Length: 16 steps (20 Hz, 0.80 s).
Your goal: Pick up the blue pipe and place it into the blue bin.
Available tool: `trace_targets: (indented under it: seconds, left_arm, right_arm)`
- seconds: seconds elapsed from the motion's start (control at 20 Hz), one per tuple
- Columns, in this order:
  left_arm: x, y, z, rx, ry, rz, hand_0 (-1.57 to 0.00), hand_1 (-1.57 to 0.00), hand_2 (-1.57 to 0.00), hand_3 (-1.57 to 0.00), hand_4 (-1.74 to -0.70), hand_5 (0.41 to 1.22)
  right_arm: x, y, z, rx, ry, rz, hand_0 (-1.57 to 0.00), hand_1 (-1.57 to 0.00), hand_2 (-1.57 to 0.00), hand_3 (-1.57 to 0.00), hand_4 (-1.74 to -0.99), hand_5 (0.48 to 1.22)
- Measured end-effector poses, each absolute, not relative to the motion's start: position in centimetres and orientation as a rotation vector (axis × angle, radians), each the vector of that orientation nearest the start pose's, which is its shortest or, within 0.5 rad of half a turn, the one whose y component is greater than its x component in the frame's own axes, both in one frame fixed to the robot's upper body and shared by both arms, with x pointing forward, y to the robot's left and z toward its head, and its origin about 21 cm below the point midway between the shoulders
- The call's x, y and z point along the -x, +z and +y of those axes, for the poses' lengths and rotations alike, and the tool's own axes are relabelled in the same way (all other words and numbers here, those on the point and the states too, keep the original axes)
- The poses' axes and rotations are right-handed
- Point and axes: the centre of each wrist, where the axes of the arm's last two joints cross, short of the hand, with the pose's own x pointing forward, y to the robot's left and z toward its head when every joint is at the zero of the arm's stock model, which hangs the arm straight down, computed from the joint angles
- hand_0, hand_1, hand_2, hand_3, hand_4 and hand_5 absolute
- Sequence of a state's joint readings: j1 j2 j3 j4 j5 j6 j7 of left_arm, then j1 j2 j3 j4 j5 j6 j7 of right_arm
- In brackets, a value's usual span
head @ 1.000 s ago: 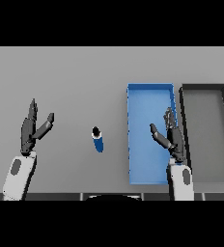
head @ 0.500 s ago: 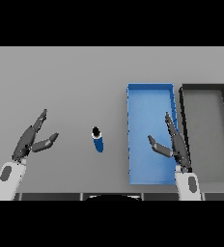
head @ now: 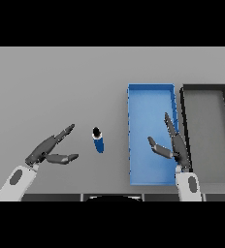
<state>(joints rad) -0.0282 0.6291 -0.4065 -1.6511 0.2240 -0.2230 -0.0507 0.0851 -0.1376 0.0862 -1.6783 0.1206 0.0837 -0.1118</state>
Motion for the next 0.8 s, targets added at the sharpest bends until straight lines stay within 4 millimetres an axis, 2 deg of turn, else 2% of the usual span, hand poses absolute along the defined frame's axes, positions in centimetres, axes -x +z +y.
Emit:
trace_targets:
  seconds: [0.35, 0.55, 0.75, 0.8]
  left_arm:
    - [-23.5, 1.4, 22.6, 0.316, -0.843, -1.413, 0.00, 0.00, 0.00, 0.00, -1.12, 0.446]
    - [-24.6, 0.7, 20.7, 0.318, -0.860, -1.397, 0.00, 0.00, 0.00, 0.00, -1.11, 0.450]
    - [-26.0, -0.9, 18.6, 0.353, -0.852, -1.365, 0.00, 0.00, 0.00, 0.00, -1.10, 0.441]
    - [-25.7, -1.2, 17.9, 0.363, -0.860, -1.386, 0.00, 0.00, 0.00, 0.00, -1.08, 0.442]
  right_arm:
    - [-22.5, 1.3, -24.4, 0.063, 0.299, -1.682, 0.00, 0.00, 0.00, 0.00, -1.272, 0.617]
    - [-22.3, 1.4, -24.4, 0.072, 0.295, -1.670, 0.00, 0.00, 0.00, 0.00, -1.276, 0.609]
    - [-22.2, 1.3, -24.8, 0.061, 0.287, -1.660, 0.00, 0.00, 0.00, 0.00, -1.266, 0.598]
    - [-22.0, 1.0, -24.9, 0.072, 0.292, -1.662, 0.00, 0.00, 0.00, 0.00, -1.265, 0.597]
